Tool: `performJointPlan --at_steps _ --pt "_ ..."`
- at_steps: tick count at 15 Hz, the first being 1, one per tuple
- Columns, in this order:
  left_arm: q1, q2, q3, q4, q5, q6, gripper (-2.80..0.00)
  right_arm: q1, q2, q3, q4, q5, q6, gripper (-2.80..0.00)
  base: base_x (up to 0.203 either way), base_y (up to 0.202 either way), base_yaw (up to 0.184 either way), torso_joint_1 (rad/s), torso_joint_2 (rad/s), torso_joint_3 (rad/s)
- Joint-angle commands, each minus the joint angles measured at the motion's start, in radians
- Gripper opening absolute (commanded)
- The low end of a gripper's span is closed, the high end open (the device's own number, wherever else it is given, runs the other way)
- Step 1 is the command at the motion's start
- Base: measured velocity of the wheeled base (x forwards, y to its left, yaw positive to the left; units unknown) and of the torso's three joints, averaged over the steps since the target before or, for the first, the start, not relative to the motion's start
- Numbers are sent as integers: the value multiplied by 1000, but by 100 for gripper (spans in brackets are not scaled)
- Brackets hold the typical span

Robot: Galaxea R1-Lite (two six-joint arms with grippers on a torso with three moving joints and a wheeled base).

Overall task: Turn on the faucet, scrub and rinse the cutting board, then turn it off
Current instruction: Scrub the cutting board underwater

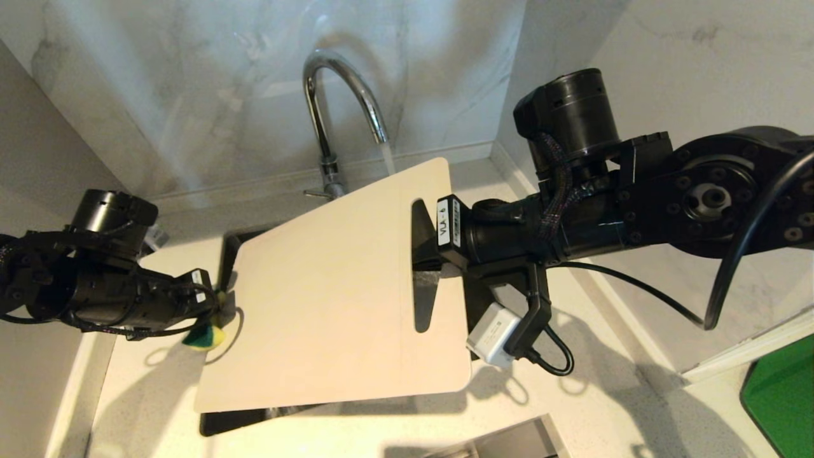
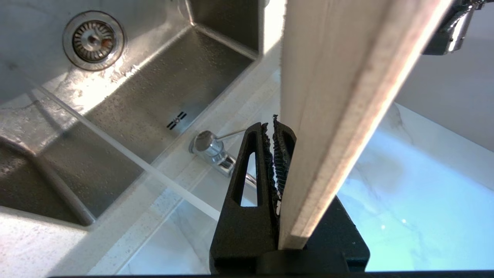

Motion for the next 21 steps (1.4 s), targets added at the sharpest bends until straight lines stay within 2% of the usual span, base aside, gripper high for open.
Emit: performJointPlan --at_steps 1,4,7,9,11,14,17,21 --pt "8 -50 -33 2 -1 2 -280 0 -3 1 4 2 -13 -280 0 0 0 0 0 0" --pt "-50 -91 -143 100 0 -2 -280 0 1 2 2 2 -10 -280 0 0 0 0 0 0" --pt "-100 -110 -307 219 -1 -11 -280 0 15 3 2 1 -10 -280 0 0 0 0 0 0" --pt "-222 -112 -373 305 5 -36 -280 0 23 -5 2 1 -10 -280 0 0 0 0 0 0" --pt "-376 -107 -393 334 30 -61 -280 0 25 -7 2 1 -10 -280 0 0 0 0 0 0" --pt "-573 -81 -394 348 128 -77 -280 0 26 -3 -48 0 -1 -280 0 0 0 0 0 0" --pt "-591 -38 -325 343 163 -94 -280 -4 22 4 -62 -1 17 -280 0 0 0 0 0 0" --pt "-534 -28 -216 252 163 -105 -280 -6 12 3 -65 -1 36 -280 0 0 0 0 0 0"
